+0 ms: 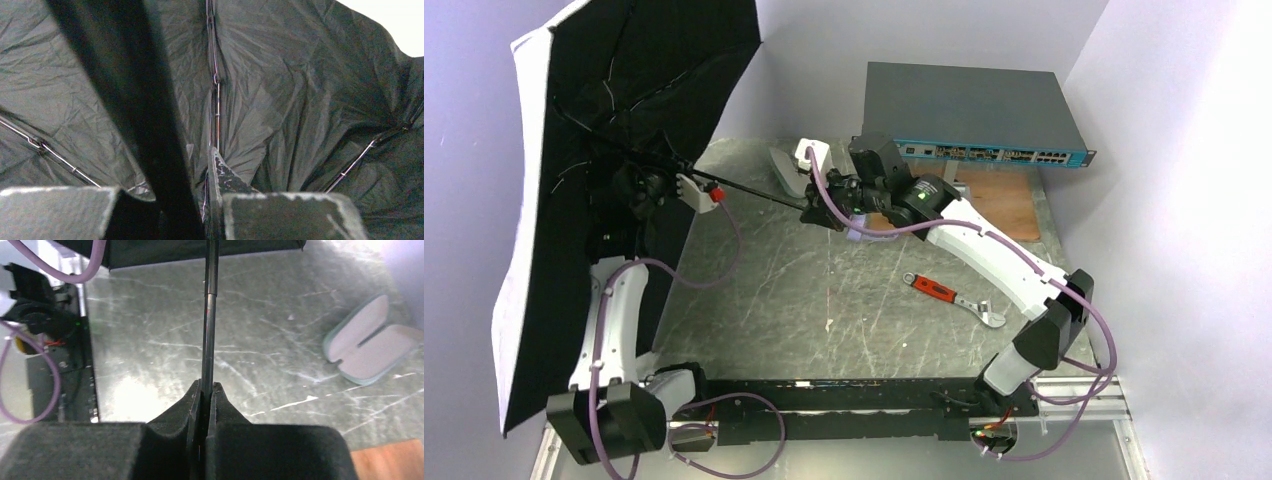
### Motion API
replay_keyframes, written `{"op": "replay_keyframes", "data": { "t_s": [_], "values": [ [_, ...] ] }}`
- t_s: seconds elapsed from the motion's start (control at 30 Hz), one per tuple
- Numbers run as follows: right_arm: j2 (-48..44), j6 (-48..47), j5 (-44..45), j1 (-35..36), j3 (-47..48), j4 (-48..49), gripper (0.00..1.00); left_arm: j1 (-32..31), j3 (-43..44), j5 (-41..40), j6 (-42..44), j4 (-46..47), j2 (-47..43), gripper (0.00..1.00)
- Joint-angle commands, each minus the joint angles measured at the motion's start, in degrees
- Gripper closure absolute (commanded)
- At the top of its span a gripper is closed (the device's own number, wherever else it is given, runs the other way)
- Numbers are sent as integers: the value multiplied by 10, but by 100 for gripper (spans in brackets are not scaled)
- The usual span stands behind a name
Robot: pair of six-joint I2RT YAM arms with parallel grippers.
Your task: Open the umbrella
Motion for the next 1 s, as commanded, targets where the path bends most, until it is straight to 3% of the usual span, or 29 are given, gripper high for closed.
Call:
{"op": "replay_keyframes", "data": {
  "t_s": [0.0,0.13,0.53,0.97],
  "values": [
    [-91,-61,-3,-8,-54,-133,100,101,60,-178,-13,155,67,88],
    [-97,-96,23,-9,-85,-157,100,121,78,-154,12,187,94,77],
    [-103,-143,78,-9,-136,-232,100,159,161,-183,36,246,189,100],
    [-94,-178,126,-12,-194,-288,100,209,213,-165,56,275,238,100]
  ]
}}
